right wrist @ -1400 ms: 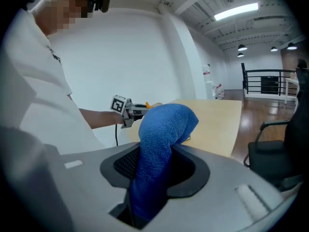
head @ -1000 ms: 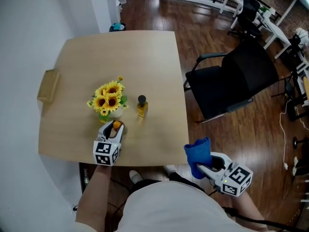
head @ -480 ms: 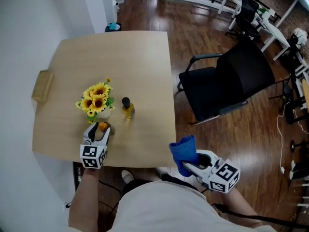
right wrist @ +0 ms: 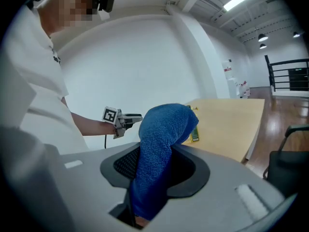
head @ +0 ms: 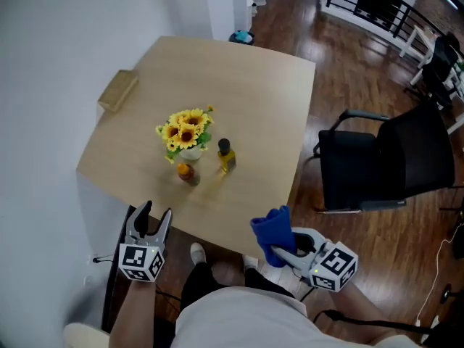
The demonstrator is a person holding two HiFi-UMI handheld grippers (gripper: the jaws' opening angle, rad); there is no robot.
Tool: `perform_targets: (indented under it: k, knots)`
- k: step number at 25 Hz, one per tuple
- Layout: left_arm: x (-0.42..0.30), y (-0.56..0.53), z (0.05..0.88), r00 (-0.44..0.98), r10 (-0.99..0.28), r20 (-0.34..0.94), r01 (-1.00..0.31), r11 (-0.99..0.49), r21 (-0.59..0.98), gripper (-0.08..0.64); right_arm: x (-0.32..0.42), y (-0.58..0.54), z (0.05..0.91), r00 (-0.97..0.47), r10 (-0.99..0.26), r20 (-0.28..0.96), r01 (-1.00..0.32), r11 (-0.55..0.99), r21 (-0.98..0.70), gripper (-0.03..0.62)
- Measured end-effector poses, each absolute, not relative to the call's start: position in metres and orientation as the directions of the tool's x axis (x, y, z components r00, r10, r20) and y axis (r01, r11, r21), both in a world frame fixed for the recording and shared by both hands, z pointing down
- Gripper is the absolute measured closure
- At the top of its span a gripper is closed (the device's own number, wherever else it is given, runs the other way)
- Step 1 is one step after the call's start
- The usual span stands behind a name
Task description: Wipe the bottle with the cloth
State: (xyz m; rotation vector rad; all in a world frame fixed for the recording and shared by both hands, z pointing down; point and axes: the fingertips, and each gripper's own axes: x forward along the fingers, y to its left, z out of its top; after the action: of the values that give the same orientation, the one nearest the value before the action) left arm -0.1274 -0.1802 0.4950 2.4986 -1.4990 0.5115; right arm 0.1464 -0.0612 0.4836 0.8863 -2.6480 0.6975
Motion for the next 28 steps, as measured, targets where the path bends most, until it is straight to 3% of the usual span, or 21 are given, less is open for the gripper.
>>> perform_targets:
  k: [4,10,16,24,28]
  knots:
    - [-0.124,-0.115,0.486,0.389,-0.82,0.419,-0.908,-0.417,0.026,0.326,0.135,-0.064,0.487,-0.833,-0.415,0.367,-0.538,0.763,-0.358,0.437]
    - [-0.099,-0.036,0.469,0.44,-0.801,0.405,-0.891,-0.444,0.089,0.337,0.113,-0.049,0.469,-0.864,-0.377,0.334,-0.481,0.813,-0.328,0.437]
    - [-0.085,0.034,0.451,0.466,-0.821,0.33,-0.88,-0.47,0.073,0.339,0.107,0.002,0.454,-0.862,-0.374,0.341,-0.475,0.832,-0.288,0.437]
    - [-0.081,0.157,0.452,0.488,-0.839,0.239,-0.866,-0.431,0.253,0.356,0.114,0.119,0.436,-0.856,-0.377,0.355,-0.484,0.824,-0.294,0.437]
    - [-0.061,0.195,0.46,0.492,-0.844,0.214,-0.861,-0.436,0.262,0.356,0.133,0.172,0.435,-0.842,-0.388,0.374,-0.505,0.812,-0.293,0.437]
